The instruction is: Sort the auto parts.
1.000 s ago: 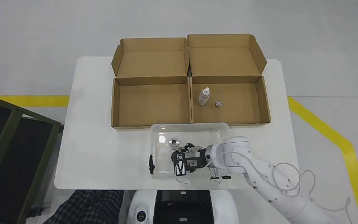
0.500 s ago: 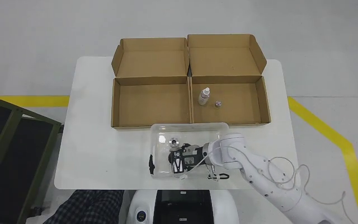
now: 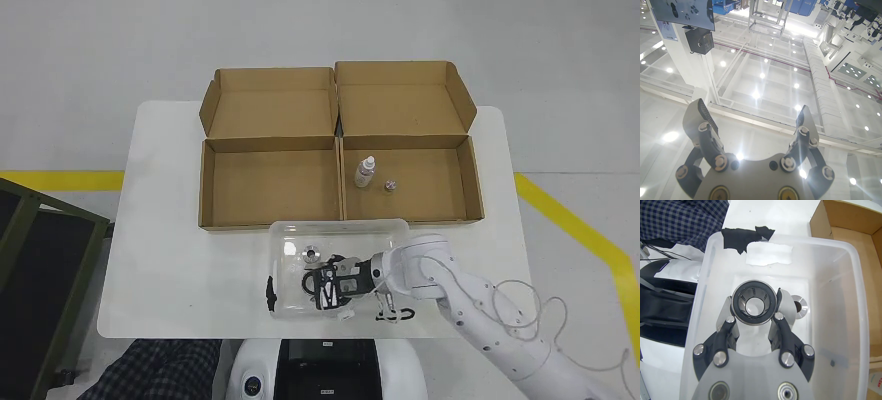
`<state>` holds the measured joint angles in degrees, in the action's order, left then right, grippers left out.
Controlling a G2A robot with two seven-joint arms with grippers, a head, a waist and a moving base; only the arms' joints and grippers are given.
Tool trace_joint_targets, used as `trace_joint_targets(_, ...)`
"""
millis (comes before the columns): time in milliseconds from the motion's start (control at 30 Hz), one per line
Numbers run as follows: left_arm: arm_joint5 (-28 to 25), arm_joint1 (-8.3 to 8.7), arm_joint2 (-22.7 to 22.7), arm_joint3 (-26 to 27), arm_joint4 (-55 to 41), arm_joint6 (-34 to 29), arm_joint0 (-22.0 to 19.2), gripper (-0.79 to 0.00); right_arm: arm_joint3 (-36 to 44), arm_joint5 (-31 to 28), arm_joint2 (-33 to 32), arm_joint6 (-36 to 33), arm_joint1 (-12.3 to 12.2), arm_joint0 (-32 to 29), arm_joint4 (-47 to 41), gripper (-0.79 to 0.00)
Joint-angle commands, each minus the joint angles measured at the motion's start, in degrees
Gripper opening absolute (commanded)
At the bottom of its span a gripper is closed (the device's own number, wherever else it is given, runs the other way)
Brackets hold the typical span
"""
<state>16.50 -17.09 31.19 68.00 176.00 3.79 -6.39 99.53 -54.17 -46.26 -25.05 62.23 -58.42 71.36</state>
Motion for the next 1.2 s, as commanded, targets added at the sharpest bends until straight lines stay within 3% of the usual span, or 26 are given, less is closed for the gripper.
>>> trace_joint_targets(0,0.0,0.00,0.0,0.0,0.0,0.0,0.0,0.000,0.6,-0.3,-1.2,0.4,-0.4,-0.6,-0.3,-0.785)
trace_joint_targets(1167,0.0,0.00,0.0,0.0,0.0,0.0,0.0,0.000,8.8,-2.6,-19.0,9.9,-4.1,-5.1,-12.1,-0.785)
